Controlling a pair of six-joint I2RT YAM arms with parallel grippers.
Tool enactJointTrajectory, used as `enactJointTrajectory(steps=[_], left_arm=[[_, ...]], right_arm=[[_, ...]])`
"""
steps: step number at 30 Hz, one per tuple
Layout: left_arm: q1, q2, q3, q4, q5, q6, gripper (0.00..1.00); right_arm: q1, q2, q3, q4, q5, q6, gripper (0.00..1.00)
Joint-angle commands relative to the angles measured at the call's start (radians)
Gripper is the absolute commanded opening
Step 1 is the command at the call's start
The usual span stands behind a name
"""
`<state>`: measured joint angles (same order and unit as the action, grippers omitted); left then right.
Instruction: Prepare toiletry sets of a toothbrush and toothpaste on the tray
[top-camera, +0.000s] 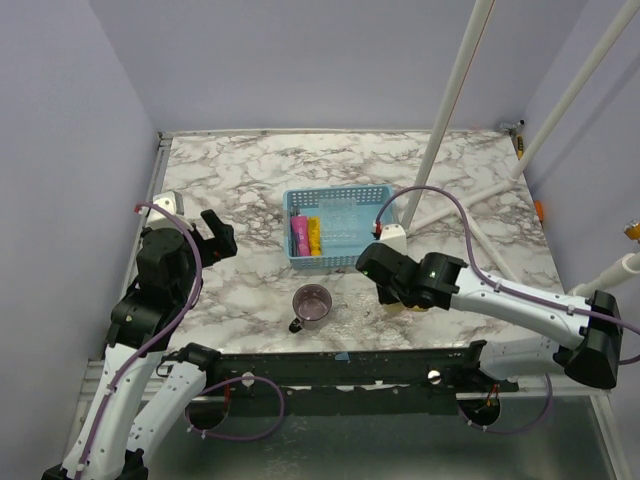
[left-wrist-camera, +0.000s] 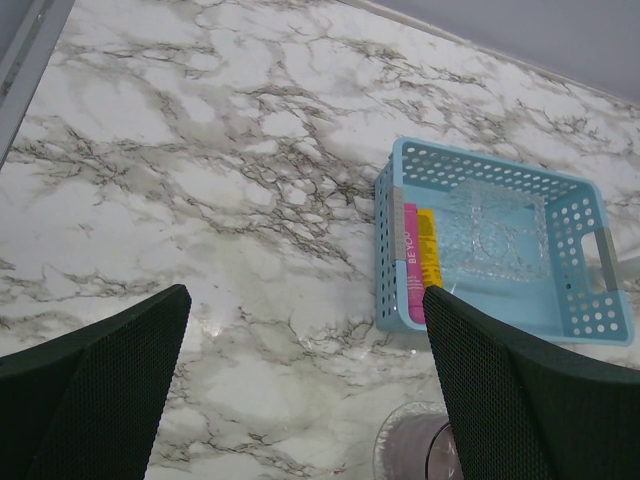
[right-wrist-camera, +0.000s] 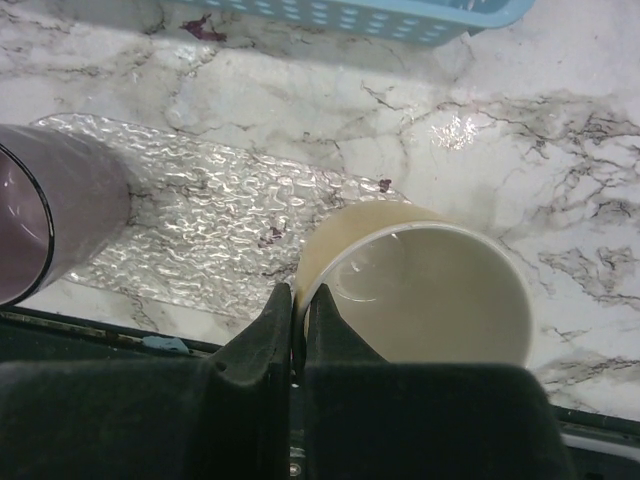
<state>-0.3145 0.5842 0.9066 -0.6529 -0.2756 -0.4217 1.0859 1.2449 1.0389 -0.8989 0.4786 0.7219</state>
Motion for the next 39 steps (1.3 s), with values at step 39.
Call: enactJointTrajectory(steps=[39], left_arm=[[-0.003,0.009,-0.005,0.007,0.03,0.009,0.98]], right_arm=[[0.008,-0.018,-0.169,0.094,-0.054,0.071,0.07]])
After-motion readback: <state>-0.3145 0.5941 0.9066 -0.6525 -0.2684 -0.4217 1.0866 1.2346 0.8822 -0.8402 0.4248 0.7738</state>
